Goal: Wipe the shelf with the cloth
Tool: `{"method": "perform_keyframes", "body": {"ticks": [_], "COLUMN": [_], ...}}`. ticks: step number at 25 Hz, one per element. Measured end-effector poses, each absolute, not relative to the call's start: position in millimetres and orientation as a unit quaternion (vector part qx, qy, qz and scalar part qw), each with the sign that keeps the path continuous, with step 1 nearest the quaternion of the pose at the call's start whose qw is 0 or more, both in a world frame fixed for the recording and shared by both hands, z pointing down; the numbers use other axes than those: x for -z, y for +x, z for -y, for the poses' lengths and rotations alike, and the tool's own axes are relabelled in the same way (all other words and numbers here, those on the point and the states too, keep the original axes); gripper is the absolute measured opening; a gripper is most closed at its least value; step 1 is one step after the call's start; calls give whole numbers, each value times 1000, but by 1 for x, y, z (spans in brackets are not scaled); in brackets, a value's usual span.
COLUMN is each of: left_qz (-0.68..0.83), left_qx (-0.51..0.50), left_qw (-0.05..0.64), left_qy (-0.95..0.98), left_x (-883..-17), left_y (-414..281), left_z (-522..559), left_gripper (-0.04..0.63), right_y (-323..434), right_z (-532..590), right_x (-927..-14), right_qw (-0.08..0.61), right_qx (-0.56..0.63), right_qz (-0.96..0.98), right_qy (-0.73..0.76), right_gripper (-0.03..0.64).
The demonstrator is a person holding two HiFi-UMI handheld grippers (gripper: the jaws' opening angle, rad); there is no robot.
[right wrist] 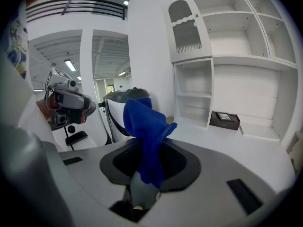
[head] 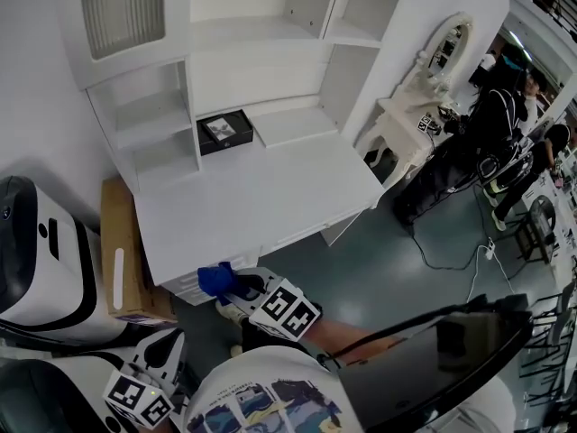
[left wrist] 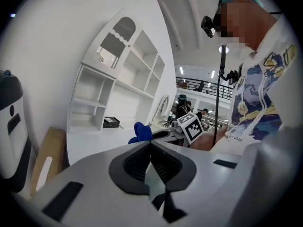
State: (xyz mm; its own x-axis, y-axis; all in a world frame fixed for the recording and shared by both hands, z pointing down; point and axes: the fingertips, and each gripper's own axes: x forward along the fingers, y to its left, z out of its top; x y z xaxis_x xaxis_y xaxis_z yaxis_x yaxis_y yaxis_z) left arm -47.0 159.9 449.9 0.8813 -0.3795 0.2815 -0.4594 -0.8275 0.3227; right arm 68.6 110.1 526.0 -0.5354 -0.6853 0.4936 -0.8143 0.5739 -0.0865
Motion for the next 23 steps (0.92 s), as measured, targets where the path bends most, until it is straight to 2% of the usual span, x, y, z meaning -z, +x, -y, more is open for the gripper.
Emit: {"method": "perform_keyframes", "body": {"ticks": [23], "left_qz": [164], "left_qx": [-119], "left_qw": [200], "left_qy": [959], "left_x": [-462], "left_y": [-6], "left_z": [-187], "left_gripper": [12], "right_y": [110], "right_z": [-153], "right_x": [-534], "right_qw": [207], "right_qx": [-176], "right_qz": [842], "right_qy": [466], "right_gripper": [121]}}
